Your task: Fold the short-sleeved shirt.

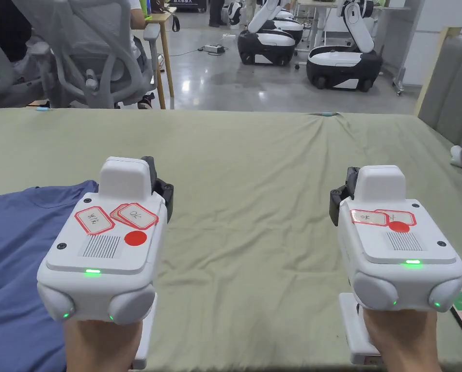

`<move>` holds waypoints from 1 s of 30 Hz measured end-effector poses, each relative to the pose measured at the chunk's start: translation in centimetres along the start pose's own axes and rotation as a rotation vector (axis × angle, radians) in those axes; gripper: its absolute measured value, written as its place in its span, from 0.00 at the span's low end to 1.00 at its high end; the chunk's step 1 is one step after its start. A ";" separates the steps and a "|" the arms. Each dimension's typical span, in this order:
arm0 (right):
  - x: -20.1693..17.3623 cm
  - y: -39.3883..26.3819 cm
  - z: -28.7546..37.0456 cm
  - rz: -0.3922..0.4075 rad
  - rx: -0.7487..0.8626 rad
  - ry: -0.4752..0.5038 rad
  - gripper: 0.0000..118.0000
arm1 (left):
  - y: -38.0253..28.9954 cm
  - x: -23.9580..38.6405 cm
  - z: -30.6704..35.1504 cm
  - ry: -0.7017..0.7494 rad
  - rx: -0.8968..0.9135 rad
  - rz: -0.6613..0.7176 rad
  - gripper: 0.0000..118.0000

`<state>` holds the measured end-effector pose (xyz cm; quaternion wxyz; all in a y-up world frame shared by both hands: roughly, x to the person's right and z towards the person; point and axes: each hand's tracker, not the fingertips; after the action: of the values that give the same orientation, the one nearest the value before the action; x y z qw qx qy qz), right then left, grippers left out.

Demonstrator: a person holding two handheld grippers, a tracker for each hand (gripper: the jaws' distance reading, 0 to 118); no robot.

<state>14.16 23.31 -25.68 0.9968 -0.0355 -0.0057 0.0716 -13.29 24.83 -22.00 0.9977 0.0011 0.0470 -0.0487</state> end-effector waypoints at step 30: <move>-24.2 -1.4 -3.8 0.067 -0.110 0.598 0.00 | -6.7 -20.2 -3.6 0.264 -0.471 0.084 0.00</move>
<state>-9.50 18.18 -29.52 0.9480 -0.1089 0.2851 0.0905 -34.28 20.13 -23.71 0.9569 -0.2225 0.1867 0.0057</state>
